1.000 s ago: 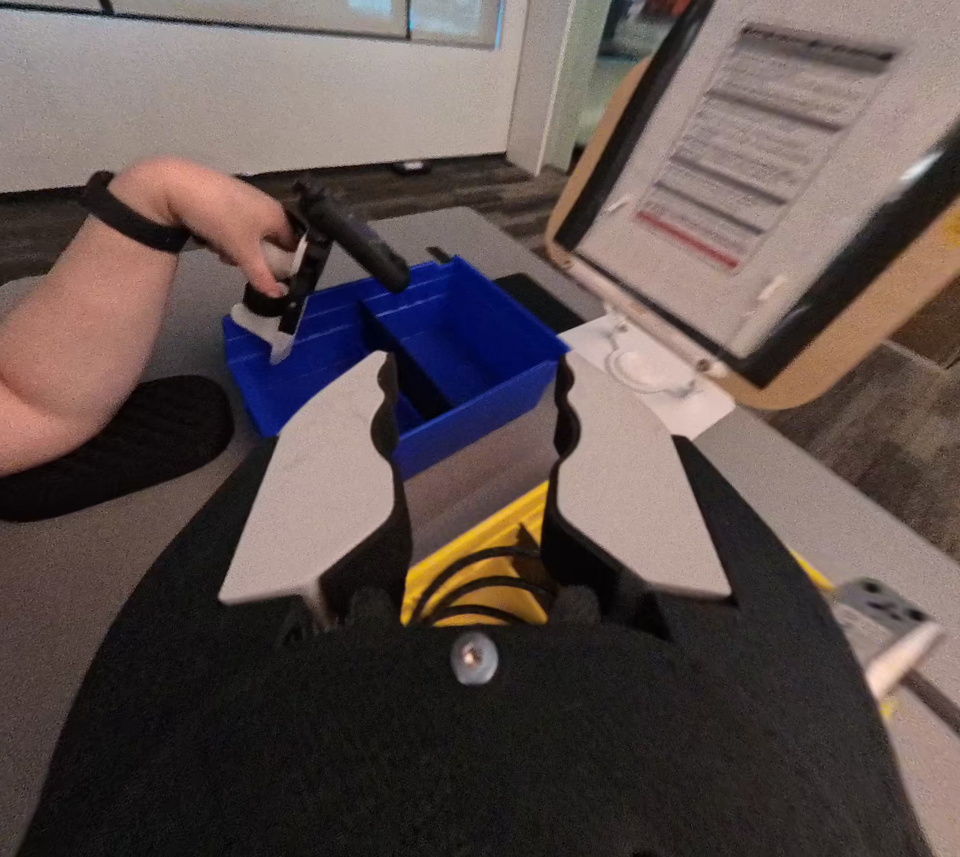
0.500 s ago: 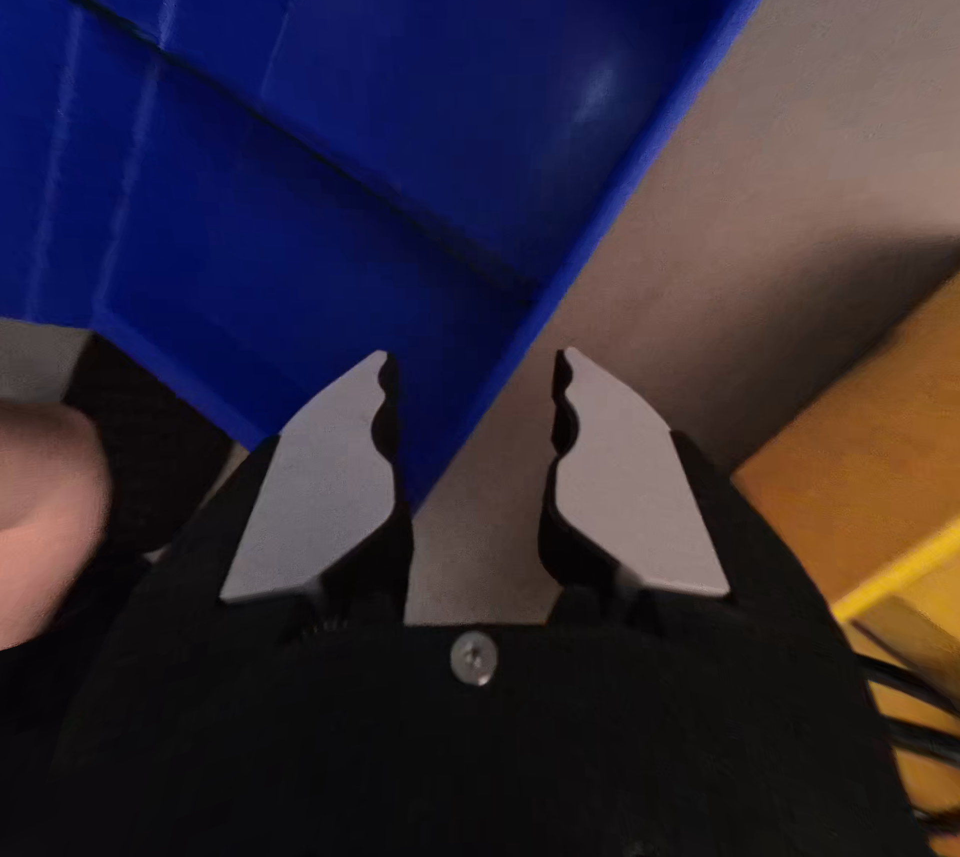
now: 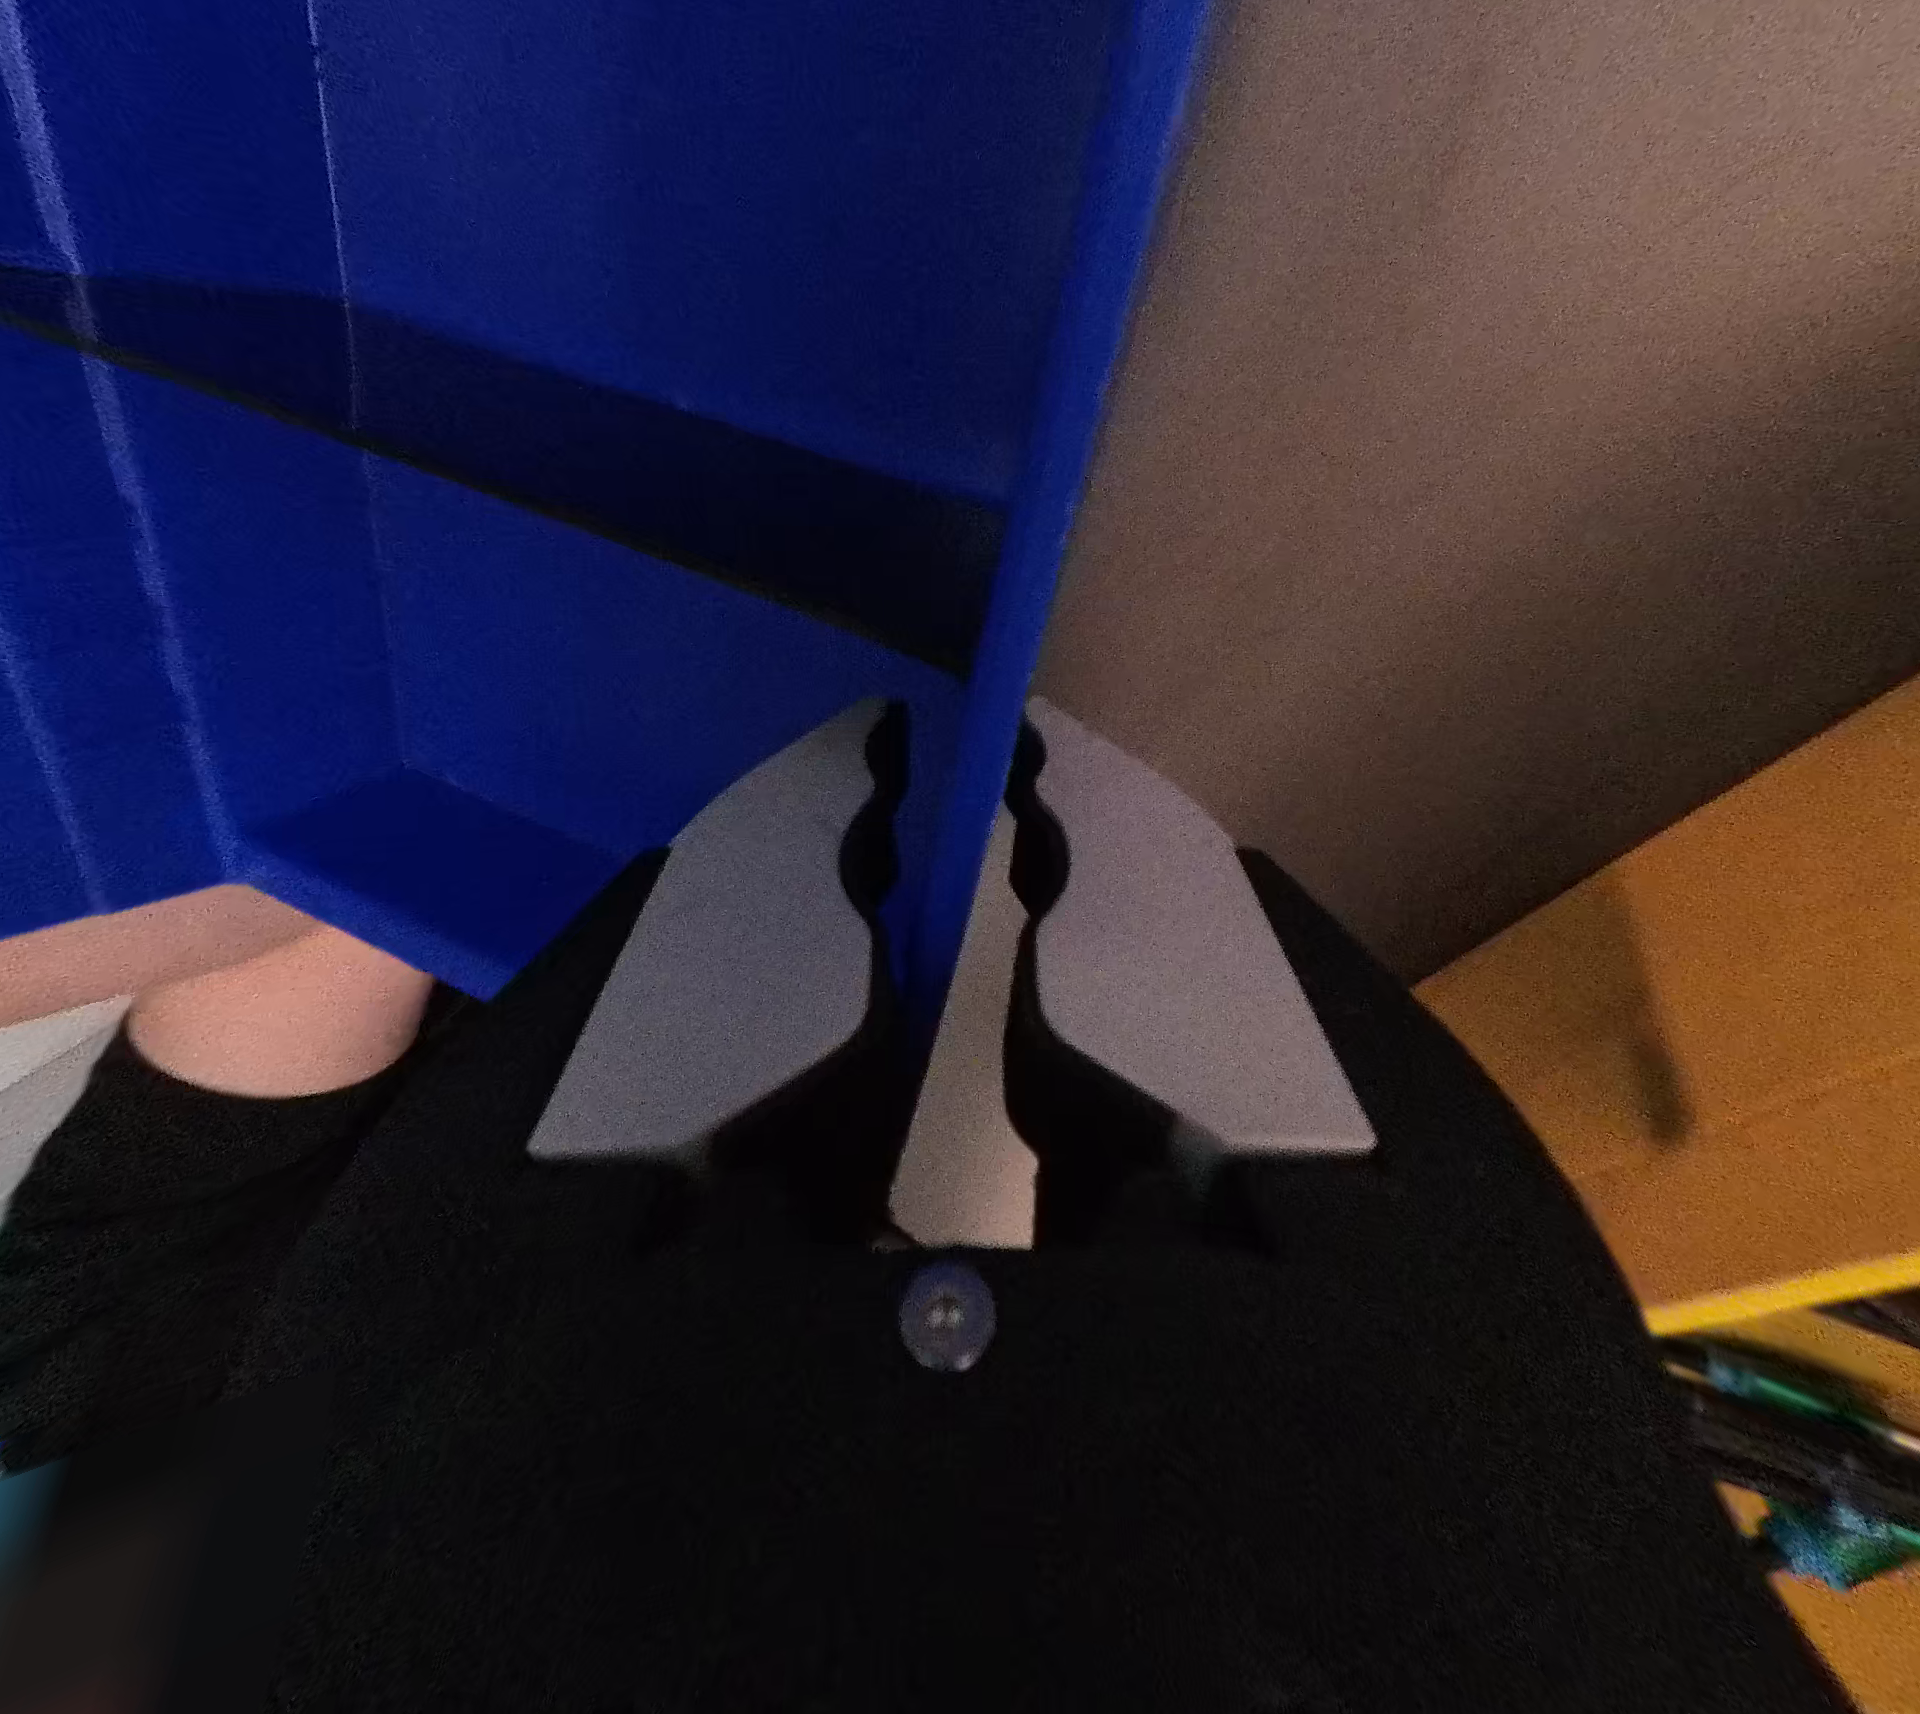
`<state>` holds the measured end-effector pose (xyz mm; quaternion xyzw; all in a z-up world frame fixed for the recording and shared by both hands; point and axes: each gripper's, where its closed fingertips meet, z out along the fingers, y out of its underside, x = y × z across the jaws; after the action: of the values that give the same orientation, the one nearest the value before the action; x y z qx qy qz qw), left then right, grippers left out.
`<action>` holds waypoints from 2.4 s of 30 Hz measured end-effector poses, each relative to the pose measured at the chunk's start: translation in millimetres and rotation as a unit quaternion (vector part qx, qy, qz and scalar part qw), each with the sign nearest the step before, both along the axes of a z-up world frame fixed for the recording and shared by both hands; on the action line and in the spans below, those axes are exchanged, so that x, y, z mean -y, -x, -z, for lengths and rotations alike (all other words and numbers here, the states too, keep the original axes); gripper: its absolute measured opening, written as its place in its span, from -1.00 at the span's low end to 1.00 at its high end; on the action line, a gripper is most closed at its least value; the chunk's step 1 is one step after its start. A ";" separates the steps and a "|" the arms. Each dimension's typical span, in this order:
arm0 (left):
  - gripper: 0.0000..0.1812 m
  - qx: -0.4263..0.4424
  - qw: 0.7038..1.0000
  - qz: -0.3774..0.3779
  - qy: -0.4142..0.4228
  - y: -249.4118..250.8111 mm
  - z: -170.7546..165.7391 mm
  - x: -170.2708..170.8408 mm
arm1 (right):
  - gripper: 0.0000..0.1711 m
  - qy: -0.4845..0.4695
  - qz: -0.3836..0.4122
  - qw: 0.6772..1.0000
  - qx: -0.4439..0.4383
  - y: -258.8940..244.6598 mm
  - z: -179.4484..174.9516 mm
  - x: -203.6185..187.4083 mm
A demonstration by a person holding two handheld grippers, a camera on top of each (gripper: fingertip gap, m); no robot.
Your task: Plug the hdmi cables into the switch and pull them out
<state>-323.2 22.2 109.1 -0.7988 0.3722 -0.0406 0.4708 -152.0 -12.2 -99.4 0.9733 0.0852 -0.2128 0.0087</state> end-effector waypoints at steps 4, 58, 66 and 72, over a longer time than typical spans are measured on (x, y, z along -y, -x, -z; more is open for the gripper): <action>-0.31 0.162 0.985 -0.021 -0.060 4.9 -54.5 3.2 | -0.88 -0.019 -0.021 0.999 -0.016 -5.3 -40.1 4.2; -0.89 0.157 0.894 -0.112 0.405 55.7 187.3 -102.3 | -0.91 0.032 0.229 0.965 0.125 -396.1 23.9 157.8; -0.86 0.269 0.855 -0.210 0.391 164.8 184.7 -93.2 | -0.93 0.035 0.273 0.953 0.124 -437.4 28.6 166.6; -0.85 0.284 0.848 -0.225 0.388 175.6 184.5 -92.1 | -0.93 0.037 0.294 0.949 0.109 -446.2 30.9 175.4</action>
<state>-498.8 114.3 -75.4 -0.9316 -0.0135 -0.3002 0.2043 294.2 -187.6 -130.3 0.9714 -0.2143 -0.1017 -0.0091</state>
